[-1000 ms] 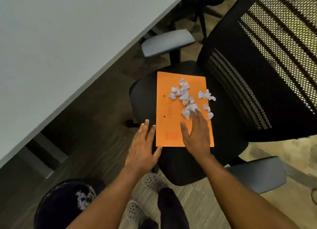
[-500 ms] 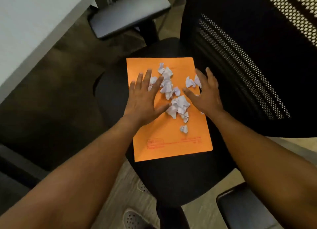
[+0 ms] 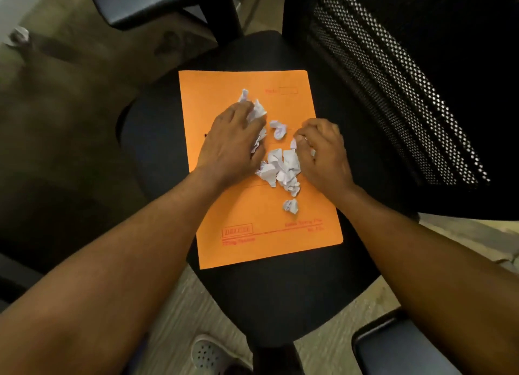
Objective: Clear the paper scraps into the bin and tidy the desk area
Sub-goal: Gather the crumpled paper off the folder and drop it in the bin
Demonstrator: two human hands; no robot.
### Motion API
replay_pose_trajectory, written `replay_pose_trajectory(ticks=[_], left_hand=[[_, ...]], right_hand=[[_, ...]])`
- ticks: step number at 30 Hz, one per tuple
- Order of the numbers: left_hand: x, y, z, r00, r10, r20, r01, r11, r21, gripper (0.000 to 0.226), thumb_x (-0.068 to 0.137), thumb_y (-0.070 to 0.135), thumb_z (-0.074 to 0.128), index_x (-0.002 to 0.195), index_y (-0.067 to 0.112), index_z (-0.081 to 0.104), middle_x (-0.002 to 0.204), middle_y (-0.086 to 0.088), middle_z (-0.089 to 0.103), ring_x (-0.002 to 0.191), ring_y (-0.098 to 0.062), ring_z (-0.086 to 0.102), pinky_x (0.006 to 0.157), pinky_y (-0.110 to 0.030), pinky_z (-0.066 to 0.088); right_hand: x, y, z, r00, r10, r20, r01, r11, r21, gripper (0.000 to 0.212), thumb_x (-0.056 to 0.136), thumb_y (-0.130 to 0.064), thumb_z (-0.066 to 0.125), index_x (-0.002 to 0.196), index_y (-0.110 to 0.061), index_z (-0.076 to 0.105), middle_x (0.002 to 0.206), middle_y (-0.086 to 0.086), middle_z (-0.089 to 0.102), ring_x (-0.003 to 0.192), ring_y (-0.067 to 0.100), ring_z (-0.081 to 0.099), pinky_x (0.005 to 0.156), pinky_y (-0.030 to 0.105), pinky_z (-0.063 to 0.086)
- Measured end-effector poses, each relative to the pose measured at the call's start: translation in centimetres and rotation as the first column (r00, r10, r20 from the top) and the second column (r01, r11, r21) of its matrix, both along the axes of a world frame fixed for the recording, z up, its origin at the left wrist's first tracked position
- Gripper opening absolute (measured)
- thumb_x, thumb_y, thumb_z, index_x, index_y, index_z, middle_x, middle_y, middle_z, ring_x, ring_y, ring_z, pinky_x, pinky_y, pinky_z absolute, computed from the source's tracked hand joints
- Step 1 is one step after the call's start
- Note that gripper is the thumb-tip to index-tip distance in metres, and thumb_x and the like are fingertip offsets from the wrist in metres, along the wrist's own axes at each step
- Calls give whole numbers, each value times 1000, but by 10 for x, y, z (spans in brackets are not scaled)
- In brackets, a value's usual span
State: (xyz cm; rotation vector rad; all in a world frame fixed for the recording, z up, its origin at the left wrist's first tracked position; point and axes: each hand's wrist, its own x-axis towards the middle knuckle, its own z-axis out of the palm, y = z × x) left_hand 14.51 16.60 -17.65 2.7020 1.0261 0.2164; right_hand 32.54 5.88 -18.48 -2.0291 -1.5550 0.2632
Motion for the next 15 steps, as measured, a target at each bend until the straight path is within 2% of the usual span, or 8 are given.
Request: replay_pose_trajectory(ticks=[3, 5, 8, 11, 13, 15], left_hand=[[-9, -14, 2, 995, 39, 89, -37, 999, -31, 45, 87, 29, 53, 127, 9, 57, 138, -22, 48, 129, -38, 42, 102, -49, 37], [-14, -23, 3, 987, 42, 152, -33, 998, -62, 46, 85, 26, 55, 128, 9, 56, 136, -23, 49, 127, -39, 44, 100, -50, 39], [-17, -34, 3, 978, 17, 206, 2, 996, -91, 47, 84, 26, 55, 128, 11, 58, 138, -23, 48, 130, -39, 42, 102, -51, 37], [-19, -39, 1, 987, -19, 160, 31, 997, -76, 44, 89, 41, 47, 117, 12, 64, 146, -21, 43, 138, -37, 35, 108, -50, 31], [-19, -38, -2, 996, -34, 78, 37, 999, -37, 45, 96, 48, 40, 110, 13, 65, 149, -20, 41, 139, -35, 34, 109, -48, 29], [-20, -39, -4, 997, -72, 28, 71, 997, 23, 45, 99, 46, 38, 107, 11, 64, 143, -21, 47, 132, -36, 42, 103, -49, 34]], right_hand=[[-9, -10, 6, 988, -18, -151, 20, 1000, 16, 37, 97, -31, 40, 110, -8, 66, 115, 10, 61, 107, 24, 52, 92, 49, 43], [-15, -15, 10, 983, -18, -185, 20, 1000, 8, 45, 96, -40, 38, 119, -9, 62, 120, 9, 60, 110, 22, 51, 96, 45, 41], [-22, -26, 10, 989, 125, -84, -126, 992, -8, 58, 92, -51, 44, 129, -9, 55, 129, 10, 56, 119, 23, 50, 103, 42, 36], [-26, -37, 5, 959, 283, 22, -282, 959, -41, 68, 87, -59, 51, 134, -10, 51, 137, 11, 51, 127, 26, 46, 107, 41, 32], [-27, -40, 1, 928, 345, 137, -335, 938, -92, 62, 88, -58, 51, 130, -12, 54, 136, 13, 52, 126, 27, 47, 102, 43, 34], [-28, -40, -1, 886, 385, 259, -362, 923, -133, 49, 92, -51, 49, 122, -13, 57, 129, 14, 56, 116, 30, 51, 91, 45, 40]])
